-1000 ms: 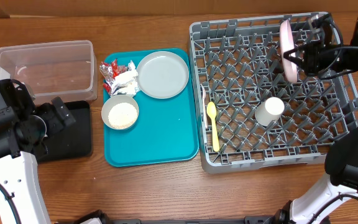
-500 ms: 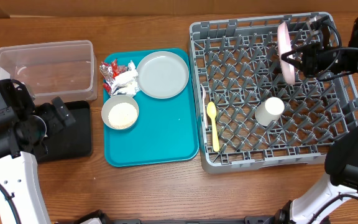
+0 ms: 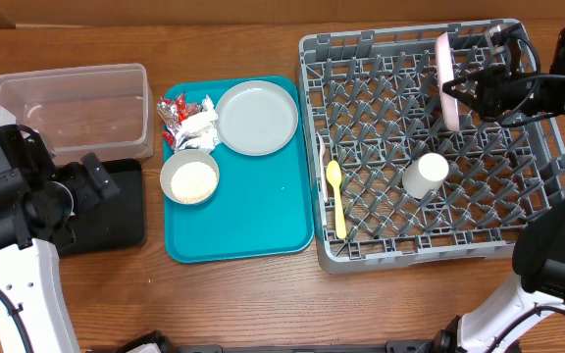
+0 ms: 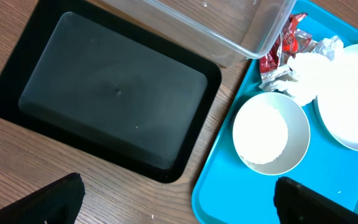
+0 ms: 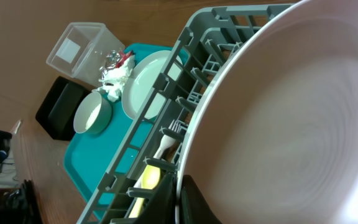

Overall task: Sort waste into correct bins and load items into the dishwasher rack
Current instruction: 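Lift the pink plate and stand it upright in the rack's back right, then move the right gripper to the grey plate and grip its rim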

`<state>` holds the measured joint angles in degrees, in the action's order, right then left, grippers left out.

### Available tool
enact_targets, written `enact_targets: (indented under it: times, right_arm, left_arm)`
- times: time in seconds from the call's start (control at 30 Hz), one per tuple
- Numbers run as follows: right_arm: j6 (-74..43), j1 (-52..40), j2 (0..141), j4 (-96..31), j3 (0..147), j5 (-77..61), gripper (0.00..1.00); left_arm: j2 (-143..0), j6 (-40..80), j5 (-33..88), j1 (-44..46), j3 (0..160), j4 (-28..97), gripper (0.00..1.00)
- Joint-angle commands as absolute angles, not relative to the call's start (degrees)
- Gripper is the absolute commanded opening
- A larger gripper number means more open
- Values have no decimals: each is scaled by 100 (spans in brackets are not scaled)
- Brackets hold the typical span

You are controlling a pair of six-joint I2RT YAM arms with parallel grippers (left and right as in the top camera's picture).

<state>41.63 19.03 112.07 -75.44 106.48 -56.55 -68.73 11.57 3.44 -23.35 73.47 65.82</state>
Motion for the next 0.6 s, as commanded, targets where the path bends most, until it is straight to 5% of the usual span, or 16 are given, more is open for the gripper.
enact_targets:
  times: [0.0, 0.37, 0.57]
  right_arm:
    - [4200, 1894, 11393, -7531, 10613, -5767, 16]
    - [4091, 1894, 11434, -7572, 10742, -5940, 38]
    - [3194, 1785, 10923, -7850, 11660, -5719, 37]
  left_arm:
    - [-6899, 1028, 390, -2370, 7441, 6578, 100]
    - [-6899, 1028, 390, -2370, 7441, 6580, 100]
    - [-6899, 1028, 390, -2370, 7441, 6580, 100]
